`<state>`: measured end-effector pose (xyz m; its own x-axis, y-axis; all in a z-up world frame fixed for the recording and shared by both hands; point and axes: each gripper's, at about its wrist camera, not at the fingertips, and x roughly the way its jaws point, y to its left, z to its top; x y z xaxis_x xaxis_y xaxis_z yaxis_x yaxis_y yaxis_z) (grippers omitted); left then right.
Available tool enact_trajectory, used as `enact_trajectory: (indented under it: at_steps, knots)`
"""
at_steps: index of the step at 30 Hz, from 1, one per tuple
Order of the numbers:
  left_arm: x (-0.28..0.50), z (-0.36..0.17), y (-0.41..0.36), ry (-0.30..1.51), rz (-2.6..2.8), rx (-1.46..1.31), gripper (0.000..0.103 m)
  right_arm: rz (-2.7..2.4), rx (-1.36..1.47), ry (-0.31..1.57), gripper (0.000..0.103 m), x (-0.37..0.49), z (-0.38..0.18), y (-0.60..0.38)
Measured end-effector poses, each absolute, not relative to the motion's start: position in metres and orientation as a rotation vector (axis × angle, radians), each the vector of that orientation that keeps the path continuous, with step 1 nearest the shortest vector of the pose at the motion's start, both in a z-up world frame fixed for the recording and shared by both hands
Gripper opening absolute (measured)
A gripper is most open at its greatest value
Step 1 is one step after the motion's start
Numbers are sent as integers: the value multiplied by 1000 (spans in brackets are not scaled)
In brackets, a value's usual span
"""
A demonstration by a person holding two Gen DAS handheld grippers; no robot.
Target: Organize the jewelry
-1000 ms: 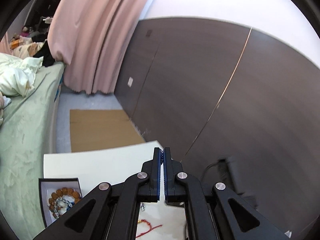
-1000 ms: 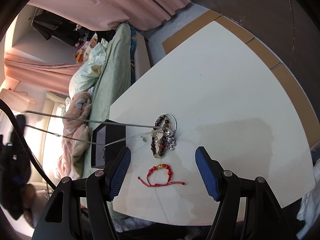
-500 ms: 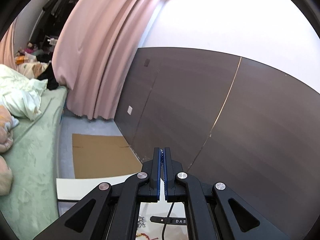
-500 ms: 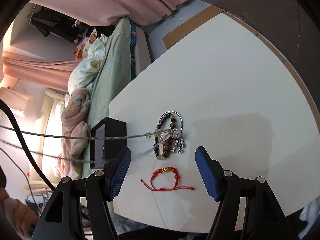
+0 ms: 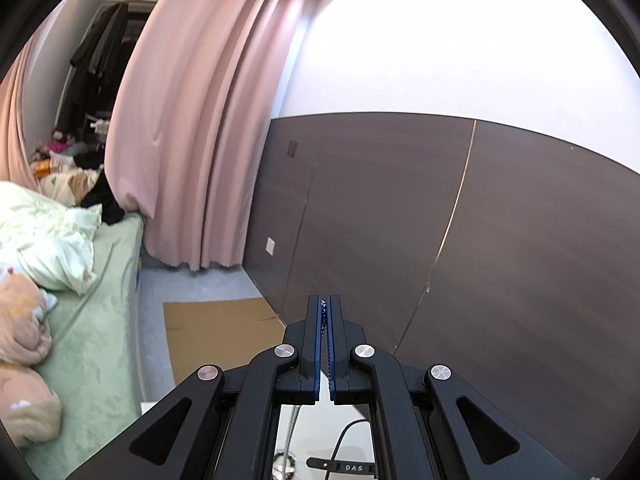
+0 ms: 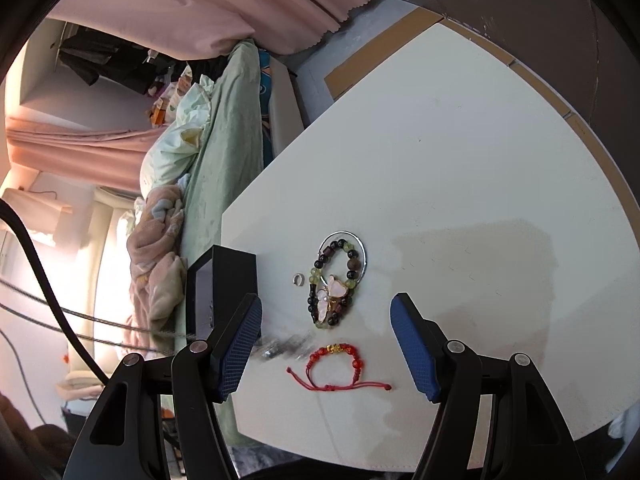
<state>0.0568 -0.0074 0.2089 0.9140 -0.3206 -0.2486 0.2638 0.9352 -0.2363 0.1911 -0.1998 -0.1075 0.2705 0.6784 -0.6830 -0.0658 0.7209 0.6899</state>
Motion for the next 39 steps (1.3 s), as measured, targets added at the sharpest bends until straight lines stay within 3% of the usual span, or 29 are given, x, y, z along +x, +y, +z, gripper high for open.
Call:
enact_trajectory:
  at_steps: [4,8,13,16,18,20,23,36,37,39]
  knots:
    - [53,224,-8,276,-282,-175,1,549,594,1222,67,196,-112,-188]
    - [47,238,-1,261,-243,-149,1,567,569,1254,56,199,-121,-171]
    - [44,252,17,251,-181,-129,1,525,554,1303,52,204,-138,-160]
    - [44,254,32,252,-142,-134,1,517,541,1316,38,209,-143,-153]
    - [45,253,39,256,-125,-137,1,510,521,1325,20,212,-146,-149]
    - [46,250,43,263,-110,-140,1,496,513,1333,9,212,-150,-147]
    - [50,243,50,280,-91,-145,1,487,520,1310,5,210,-147,-150]
    - [65,209,66,347,-62,-192,1,505,509,1225,5,211,-118,-162]
    - [65,208,68,348,-60,-194,1,514,492,1238,9,211,-118,-159]
    - [63,211,72,342,-52,-199,1,527,456,1257,44,210,-119,-153]
